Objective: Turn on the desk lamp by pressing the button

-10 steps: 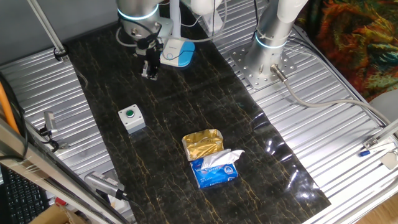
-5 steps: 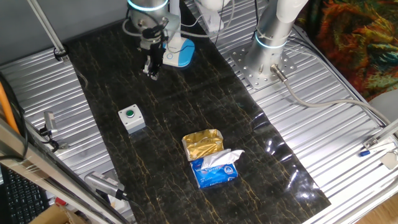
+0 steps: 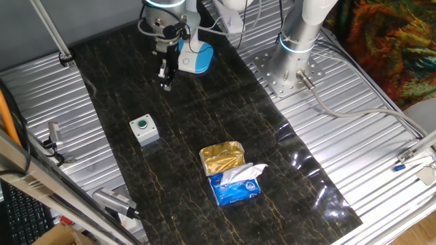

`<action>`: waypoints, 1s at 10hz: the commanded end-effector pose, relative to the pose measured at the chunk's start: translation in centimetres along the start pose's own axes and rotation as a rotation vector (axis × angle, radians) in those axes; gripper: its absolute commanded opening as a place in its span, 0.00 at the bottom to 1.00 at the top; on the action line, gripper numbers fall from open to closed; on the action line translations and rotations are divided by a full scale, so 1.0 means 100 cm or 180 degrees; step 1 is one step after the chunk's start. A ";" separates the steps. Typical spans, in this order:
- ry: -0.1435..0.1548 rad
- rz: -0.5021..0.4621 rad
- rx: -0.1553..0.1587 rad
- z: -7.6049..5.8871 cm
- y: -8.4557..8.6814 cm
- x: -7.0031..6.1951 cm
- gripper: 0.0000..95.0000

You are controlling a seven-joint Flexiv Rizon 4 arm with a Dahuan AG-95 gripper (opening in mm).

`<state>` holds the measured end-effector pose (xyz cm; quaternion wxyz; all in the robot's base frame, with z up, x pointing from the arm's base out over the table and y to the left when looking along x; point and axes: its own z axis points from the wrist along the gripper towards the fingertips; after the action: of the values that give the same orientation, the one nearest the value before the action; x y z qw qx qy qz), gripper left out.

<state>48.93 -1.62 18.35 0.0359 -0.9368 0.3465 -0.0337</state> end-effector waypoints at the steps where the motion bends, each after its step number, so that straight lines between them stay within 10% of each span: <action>1: -0.0076 0.0103 -0.0165 -0.001 0.006 0.003 1.00; 10: -0.0091 0.0031 -0.0074 -0.003 0.065 0.016 1.00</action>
<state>45.63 -7.64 18.22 0.0303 -0.9362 0.3498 -0.0165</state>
